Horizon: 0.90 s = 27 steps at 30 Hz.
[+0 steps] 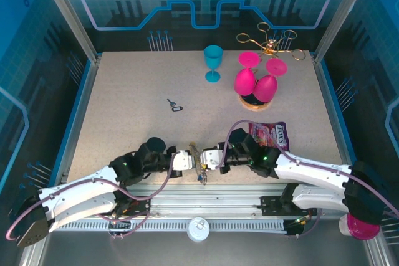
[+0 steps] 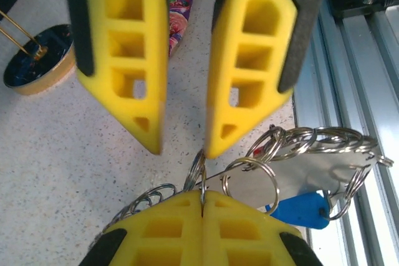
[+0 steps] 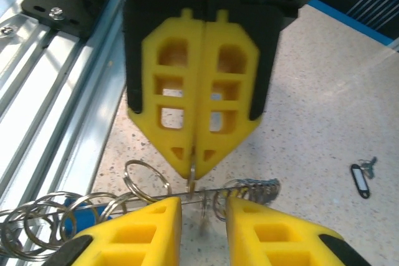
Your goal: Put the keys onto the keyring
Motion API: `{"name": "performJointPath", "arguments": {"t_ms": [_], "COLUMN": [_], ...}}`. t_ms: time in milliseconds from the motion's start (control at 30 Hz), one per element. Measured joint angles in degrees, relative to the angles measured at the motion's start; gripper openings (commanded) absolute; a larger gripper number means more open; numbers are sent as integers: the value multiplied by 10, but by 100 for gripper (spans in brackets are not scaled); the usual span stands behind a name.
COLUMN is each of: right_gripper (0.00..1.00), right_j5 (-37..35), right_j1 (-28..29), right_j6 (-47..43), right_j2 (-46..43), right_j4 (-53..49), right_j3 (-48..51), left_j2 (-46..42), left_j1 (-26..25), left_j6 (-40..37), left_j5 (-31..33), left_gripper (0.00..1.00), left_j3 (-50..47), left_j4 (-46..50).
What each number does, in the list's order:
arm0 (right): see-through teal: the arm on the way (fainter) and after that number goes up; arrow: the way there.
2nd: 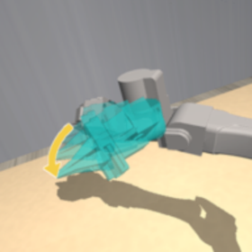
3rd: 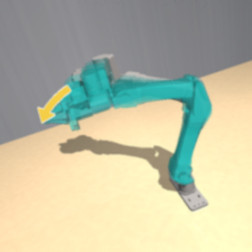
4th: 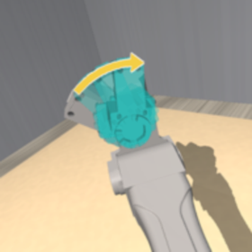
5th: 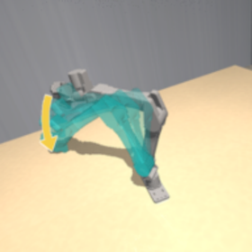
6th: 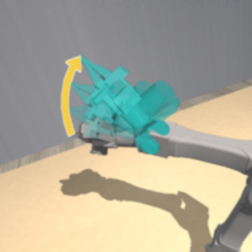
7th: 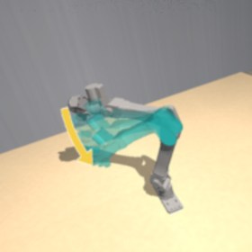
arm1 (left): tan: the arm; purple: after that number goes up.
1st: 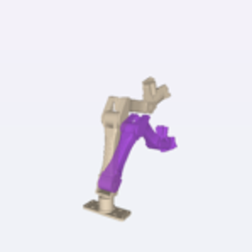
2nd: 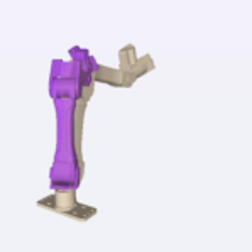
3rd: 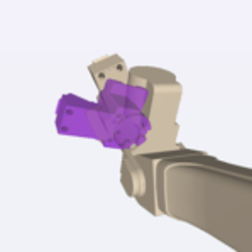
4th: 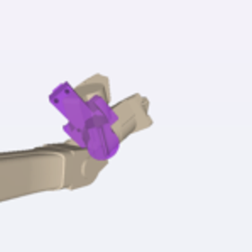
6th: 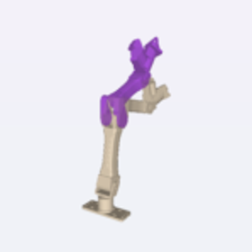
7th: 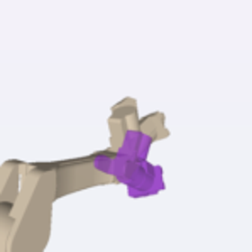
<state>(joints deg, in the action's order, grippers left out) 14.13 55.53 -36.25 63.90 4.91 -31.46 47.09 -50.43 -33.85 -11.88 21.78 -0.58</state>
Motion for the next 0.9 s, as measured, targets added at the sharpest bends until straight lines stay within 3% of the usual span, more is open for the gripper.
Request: {"name": "performJointPath", "arguments": {"t_ms": [600, 900], "right_gripper": [19, 0], "right_j5": [24, 28], "right_j1": [3, 3], "right_j6": [20, 32], "right_j2": [16, 21], "right_j4": [14, 23], "right_j3": [0, 0], "left_j2": [-3, -8], "left_j1": [0, 0], "left_j6": [35, 35], "left_j5": [-16, -19], "left_gripper": [0, 0], "left_j3": [-7, -16], "left_j4": [-17, -23]}}
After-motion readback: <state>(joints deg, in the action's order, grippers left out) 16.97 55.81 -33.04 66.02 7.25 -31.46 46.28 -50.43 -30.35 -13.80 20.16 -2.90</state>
